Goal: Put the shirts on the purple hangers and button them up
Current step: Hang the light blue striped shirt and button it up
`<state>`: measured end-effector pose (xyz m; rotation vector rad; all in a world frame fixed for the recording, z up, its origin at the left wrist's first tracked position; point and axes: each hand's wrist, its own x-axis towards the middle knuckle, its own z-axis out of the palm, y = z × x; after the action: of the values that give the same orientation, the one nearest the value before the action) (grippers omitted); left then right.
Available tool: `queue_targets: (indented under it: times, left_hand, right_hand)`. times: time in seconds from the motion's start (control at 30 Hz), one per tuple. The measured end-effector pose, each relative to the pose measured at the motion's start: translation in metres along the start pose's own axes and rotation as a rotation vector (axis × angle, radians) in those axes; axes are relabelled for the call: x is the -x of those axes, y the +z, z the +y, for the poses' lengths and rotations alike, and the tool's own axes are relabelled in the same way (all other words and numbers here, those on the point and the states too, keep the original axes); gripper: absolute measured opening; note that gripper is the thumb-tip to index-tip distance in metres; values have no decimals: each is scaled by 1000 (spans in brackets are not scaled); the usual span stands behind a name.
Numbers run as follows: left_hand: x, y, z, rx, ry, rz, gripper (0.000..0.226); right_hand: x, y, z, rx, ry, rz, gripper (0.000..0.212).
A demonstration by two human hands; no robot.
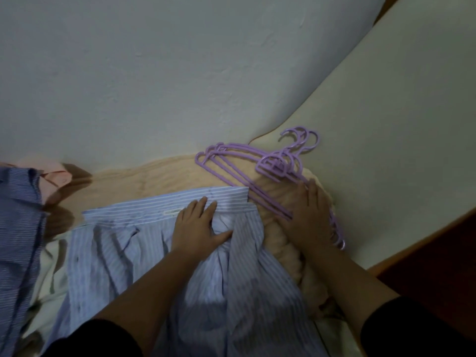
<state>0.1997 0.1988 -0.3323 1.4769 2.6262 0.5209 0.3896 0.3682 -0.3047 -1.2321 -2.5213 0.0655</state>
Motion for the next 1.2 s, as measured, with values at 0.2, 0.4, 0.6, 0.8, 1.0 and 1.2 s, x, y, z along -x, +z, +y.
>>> queue_targets:
  times: [0.2,0.4,0.6,0.8,1.0,1.2]
  left_hand:
    - [2,-1,3,-38,-19,-88,109]
    - [2,-2,3,-23,-29,-108,112]
    - [-1,-15,-3,-20,28,-172,119]
    - [14,-32,-30,14,11,-85,107]
    - [49,-73,-60,77,-181,50,108]
    - [80,-93,-96,41,-384,183,77]
  right_hand:
    - [-2,-3,2,-33,39,-31,95]
    - [-3,-11,0,-81,79,-77,93]
    - [-2,-20,-6,-78,97,-75,97]
    - [-4,-32,-24,-97,66,-38,96]
    - [-1,-25,-54,-176,-97,-158,100]
    - [16,-23,-80,-84,-286,-278,100]
